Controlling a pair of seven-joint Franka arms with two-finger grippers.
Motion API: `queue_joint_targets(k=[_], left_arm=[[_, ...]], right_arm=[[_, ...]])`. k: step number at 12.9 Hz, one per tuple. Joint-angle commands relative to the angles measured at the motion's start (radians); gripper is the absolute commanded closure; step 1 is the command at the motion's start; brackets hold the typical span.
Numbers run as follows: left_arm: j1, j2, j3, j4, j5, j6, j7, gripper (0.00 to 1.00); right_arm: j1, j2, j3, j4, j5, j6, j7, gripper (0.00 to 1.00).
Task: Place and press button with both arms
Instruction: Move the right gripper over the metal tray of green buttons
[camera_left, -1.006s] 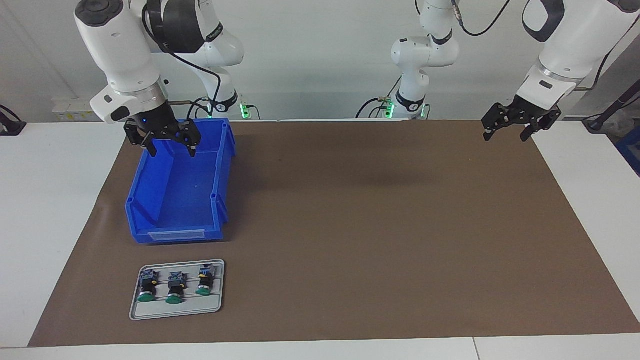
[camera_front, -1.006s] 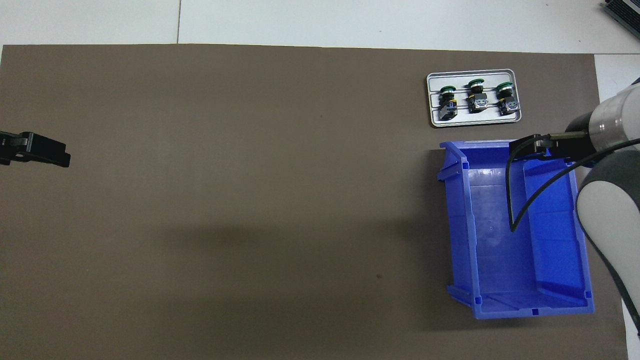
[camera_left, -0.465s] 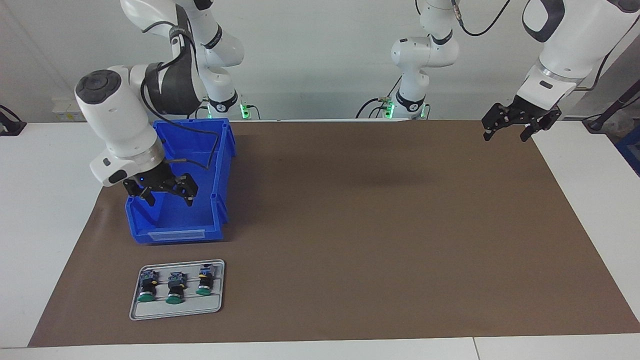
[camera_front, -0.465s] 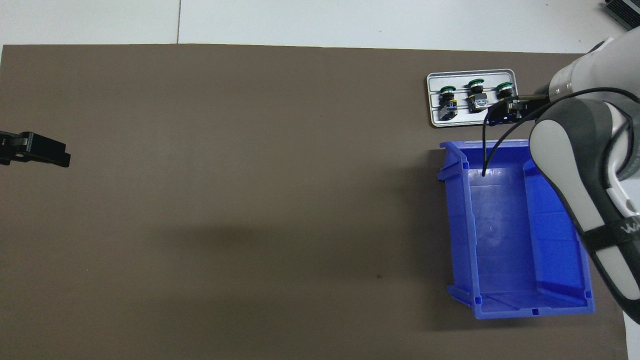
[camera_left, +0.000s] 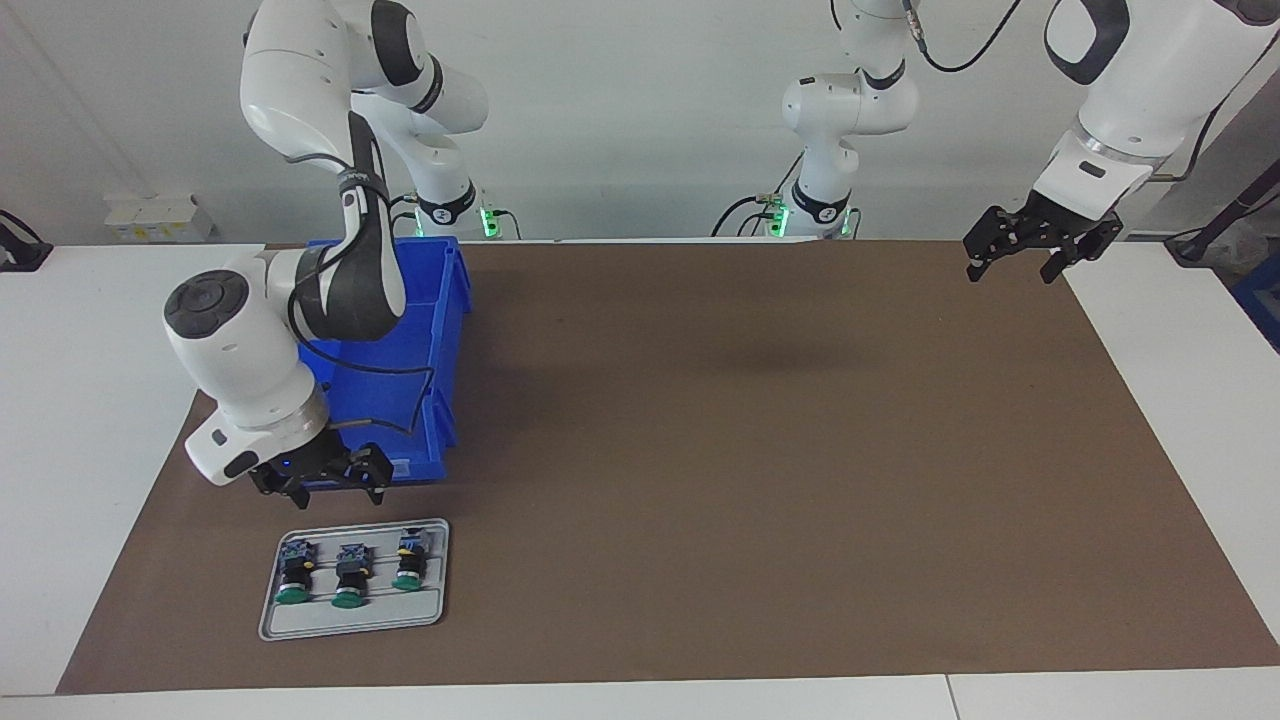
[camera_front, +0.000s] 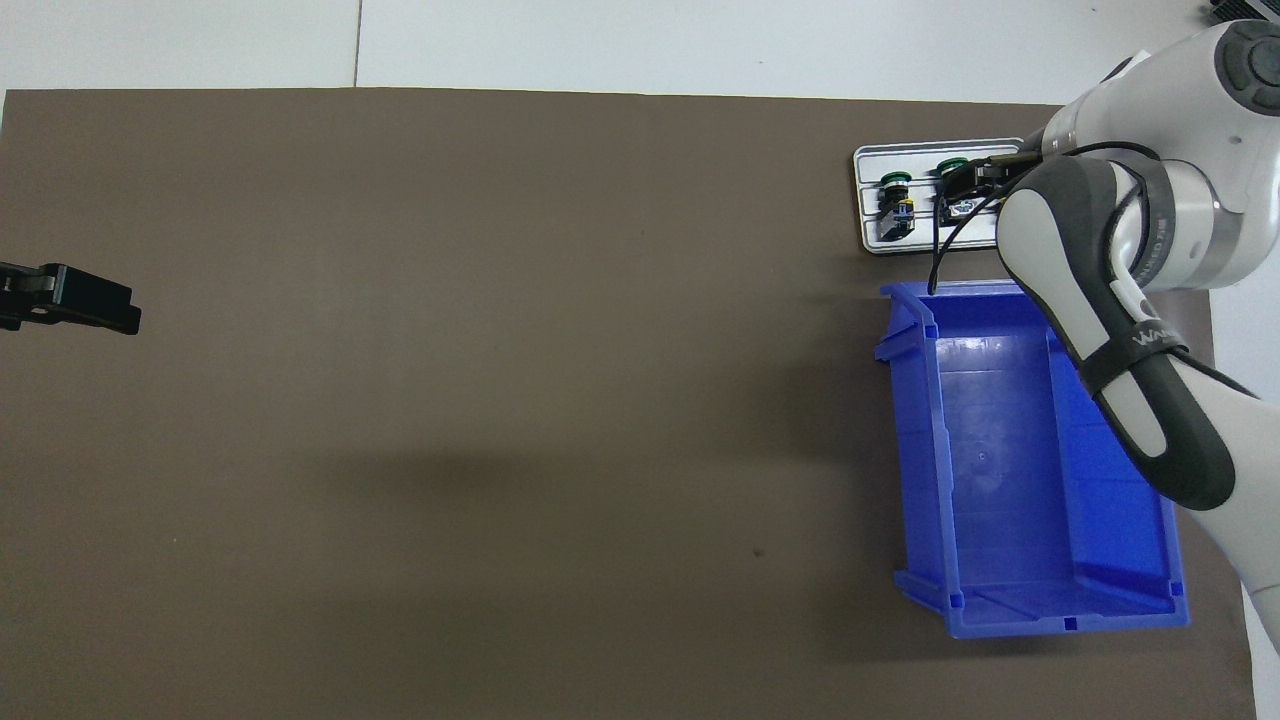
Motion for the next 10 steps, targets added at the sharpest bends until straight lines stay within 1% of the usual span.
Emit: queue_joint_targets(k=[1, 3, 5, 10], left_arm=[[0.008, -0.024, -0.004, -0.027, -0.011, 0.002, -0.002, 0.00], [0.008, -0.026, -0.004, -0.026, -0.011, 0.002, -0.002, 0.00], [0.008, -0.026, -0.004, -0.027, -0.011, 0.002, -0.002, 0.00], [0.008, -0.026, -0.004, -0.027, -0.011, 0.002, -0.002, 0.00]], right_arm=[[-0.021, 0.151, 0.015, 0.174, -0.004, 0.015, -0.050, 0.00], [-0.024, 0.194, 0.015, 0.194, -0.007, 0.058, -0.069, 0.00], [-0.024, 0.239, 0.015, 0.228, -0.007, 0.069, -0.112, 0.00], [-0.031, 0.243, 0.016, 0.216, -0.003, 0.074, -0.116, 0.01]])
